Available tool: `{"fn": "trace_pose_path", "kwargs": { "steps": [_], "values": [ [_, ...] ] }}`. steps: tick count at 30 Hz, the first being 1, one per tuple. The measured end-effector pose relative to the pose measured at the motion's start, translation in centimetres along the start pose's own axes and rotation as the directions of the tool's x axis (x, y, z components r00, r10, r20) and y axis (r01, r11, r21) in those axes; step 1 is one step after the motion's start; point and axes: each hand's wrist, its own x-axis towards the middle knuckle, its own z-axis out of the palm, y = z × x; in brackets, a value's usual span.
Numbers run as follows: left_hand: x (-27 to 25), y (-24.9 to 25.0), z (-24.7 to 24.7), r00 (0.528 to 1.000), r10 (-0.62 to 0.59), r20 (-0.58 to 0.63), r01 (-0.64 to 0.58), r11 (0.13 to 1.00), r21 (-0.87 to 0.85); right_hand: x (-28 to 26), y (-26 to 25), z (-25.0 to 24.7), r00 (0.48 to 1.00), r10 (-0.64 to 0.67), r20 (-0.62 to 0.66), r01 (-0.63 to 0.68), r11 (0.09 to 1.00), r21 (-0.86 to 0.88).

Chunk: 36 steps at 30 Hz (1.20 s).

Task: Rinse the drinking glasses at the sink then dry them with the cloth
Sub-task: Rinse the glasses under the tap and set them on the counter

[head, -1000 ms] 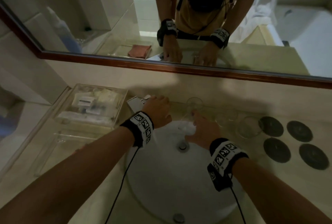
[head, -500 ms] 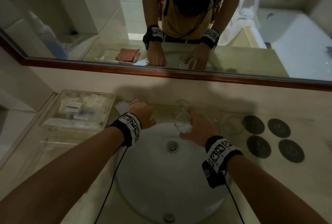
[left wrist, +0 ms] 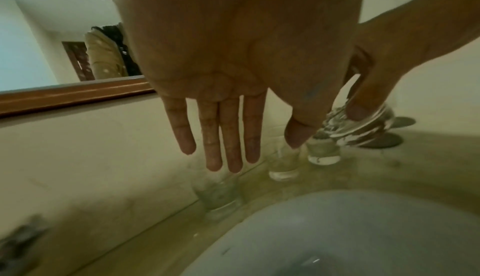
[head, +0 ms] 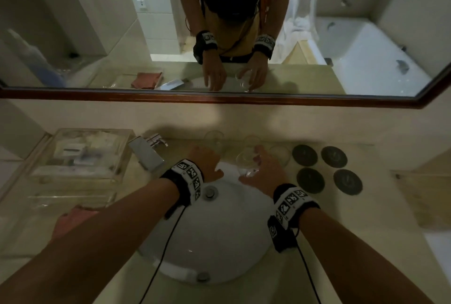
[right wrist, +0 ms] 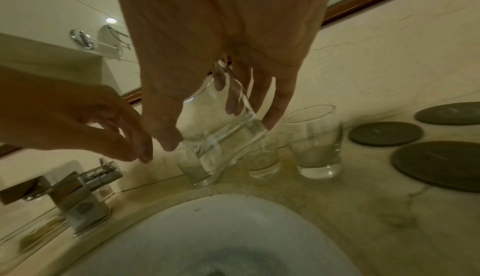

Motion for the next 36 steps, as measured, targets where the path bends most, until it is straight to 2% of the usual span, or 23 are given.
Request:
{"fn": "trace_pose_path", "kwargs": {
  "steps": [5, 16, 21, 26, 36],
  "values": [
    [0.5, 5.2, -0.5, 0.999, 0.032, 0.032, -0.028, 0.992, -0.124, -2.2, 2.1, -3.0, 0.999, 0.026, -0.046, -0.03, 0.997, -0.07],
    [1.8, 13.0, -1.8, 0.994, 0.092, 0.059, -0.085, 0.99, -0.112, -5.1, 8.8, -7.0, 0.978, 0.209, 0.009, -0.204, 0.963, -0.178],
    [2.6, 14.5, -2.1, 0.995, 0.075, 0.064, -0.069, 0.994, -0.089, -4.8, 10.6, -7.1, 0.975, 0.221, 0.017, -0.217, 0.967, -0.134],
    [3.4, 15.0, -1.8, 0.996, 0.068, 0.06, -0.063, 0.995, -0.078, -4.4, 11.6, -7.3, 0.975, 0.223, 0.025, -0.211, 0.95, -0.232],
    [4.4, 15.0, -0.8, 0.995, 0.078, 0.065, -0.073, 0.994, -0.076, -3.6, 12.4, -6.2, 0.974, 0.226, 0.011, -0.216, 0.945, -0.247]
  ]
}}
